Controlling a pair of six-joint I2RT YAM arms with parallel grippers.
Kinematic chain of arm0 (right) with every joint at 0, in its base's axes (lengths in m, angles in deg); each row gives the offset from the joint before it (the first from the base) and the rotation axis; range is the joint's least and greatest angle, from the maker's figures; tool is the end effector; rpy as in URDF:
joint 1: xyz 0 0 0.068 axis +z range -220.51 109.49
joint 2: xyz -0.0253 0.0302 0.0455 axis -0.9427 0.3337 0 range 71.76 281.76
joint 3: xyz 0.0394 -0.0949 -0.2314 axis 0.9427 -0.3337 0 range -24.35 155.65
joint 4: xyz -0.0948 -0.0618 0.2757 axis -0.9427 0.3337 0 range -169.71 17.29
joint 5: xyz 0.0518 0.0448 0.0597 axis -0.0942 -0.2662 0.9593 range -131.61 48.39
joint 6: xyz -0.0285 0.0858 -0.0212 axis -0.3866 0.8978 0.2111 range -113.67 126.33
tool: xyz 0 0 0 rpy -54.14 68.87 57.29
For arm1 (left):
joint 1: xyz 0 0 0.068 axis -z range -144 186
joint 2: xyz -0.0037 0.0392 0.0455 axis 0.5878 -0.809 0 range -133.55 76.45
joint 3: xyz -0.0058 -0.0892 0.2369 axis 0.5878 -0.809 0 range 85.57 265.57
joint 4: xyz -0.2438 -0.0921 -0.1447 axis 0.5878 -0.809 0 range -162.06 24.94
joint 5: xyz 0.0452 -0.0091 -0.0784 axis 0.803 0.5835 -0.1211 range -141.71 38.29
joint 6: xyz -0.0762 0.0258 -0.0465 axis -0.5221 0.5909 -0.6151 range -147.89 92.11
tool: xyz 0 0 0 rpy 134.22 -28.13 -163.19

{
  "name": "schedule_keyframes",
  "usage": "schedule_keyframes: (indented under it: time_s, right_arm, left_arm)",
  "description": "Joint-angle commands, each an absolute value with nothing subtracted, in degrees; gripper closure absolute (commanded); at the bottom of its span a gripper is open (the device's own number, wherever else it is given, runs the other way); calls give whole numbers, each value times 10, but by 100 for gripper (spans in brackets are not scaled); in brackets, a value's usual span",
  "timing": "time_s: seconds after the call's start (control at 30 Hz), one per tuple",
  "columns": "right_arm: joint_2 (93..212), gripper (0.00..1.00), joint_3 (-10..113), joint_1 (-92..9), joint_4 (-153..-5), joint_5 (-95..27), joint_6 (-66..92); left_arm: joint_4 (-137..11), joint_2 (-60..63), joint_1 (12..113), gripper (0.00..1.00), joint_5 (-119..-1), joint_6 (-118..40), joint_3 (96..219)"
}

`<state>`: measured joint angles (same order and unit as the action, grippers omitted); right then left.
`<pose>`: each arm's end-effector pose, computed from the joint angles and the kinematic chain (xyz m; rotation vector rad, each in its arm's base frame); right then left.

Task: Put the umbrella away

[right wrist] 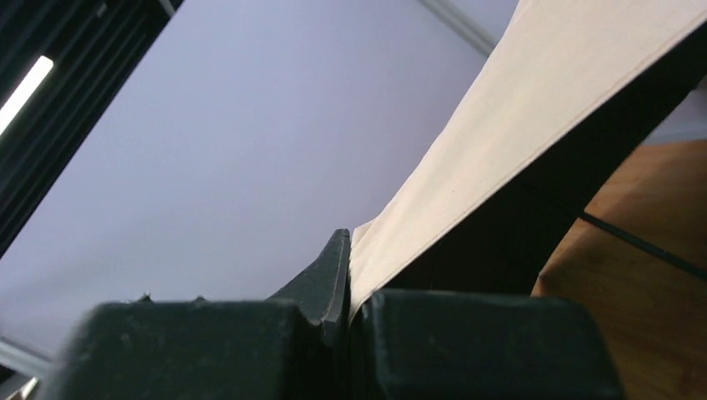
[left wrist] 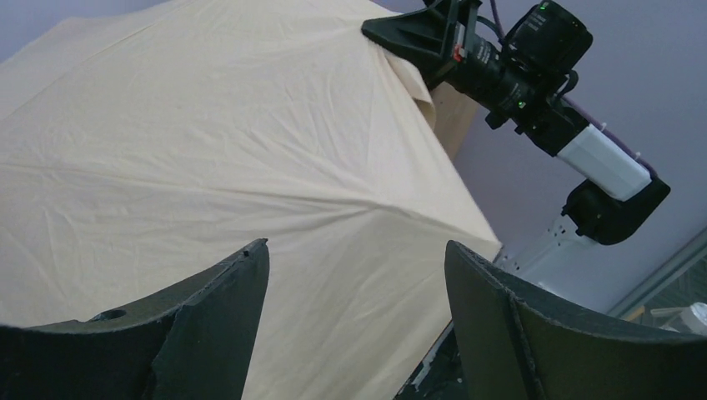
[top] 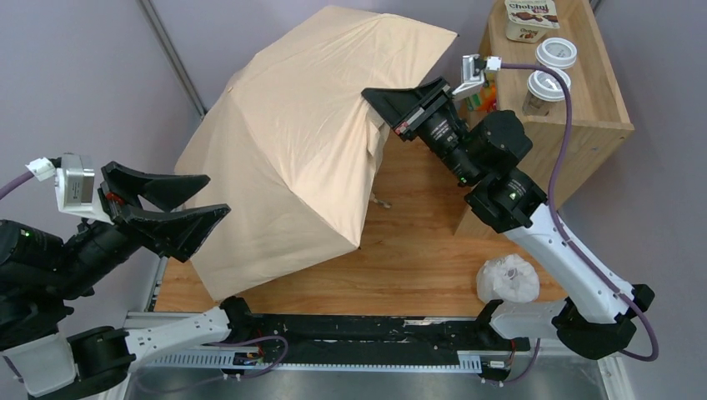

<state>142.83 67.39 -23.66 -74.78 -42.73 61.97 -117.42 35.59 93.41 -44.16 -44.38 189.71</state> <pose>0.2316 0.2446 0.5430 0.1306 1.4516 1.4921 0.0436 -0.0478 0.5831 0.3978 1.3978 -0.9786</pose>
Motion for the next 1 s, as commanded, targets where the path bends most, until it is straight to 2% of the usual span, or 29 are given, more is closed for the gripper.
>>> schedule_keyframes:
  time_s: [0.0, 0.2, 0.3, 0.4, 0.57, 0.77, 0.97]
  right_arm:
    - [1414, 100, 701, -240, -822, -616, 610]
    - [1426, 100, 701, -261, -750, -733, 675]
    - [1448, 100, 716, -261, -746, -758, 665]
    - [1479, 100, 753, -261, -723, -791, 655]
    - [1531, 97, 819, -261, -688, -843, 662]
    - [1560, 97, 850, -262, -661, -870, 707]
    - [1595, 91, 895, -268, -602, -884, 745]
  left_arm:
    - [-1171, 374, 936, 16, -400, -422, 1869]
    - [-1261, 366, 936, 18, -274, -417, 1799]
    - [-1223, 393, 936, 16, -306, -406, 1768]
    - [-1139, 408, 937, 13, -388, -386, 1760]
    - [-1115, 333, 936, 12, -489, -299, 1804]
    - [-1116, 291, 936, 12, -411, -165, 1804]
    - [-1075, 290, 936, 12, -380, -80, 1768]
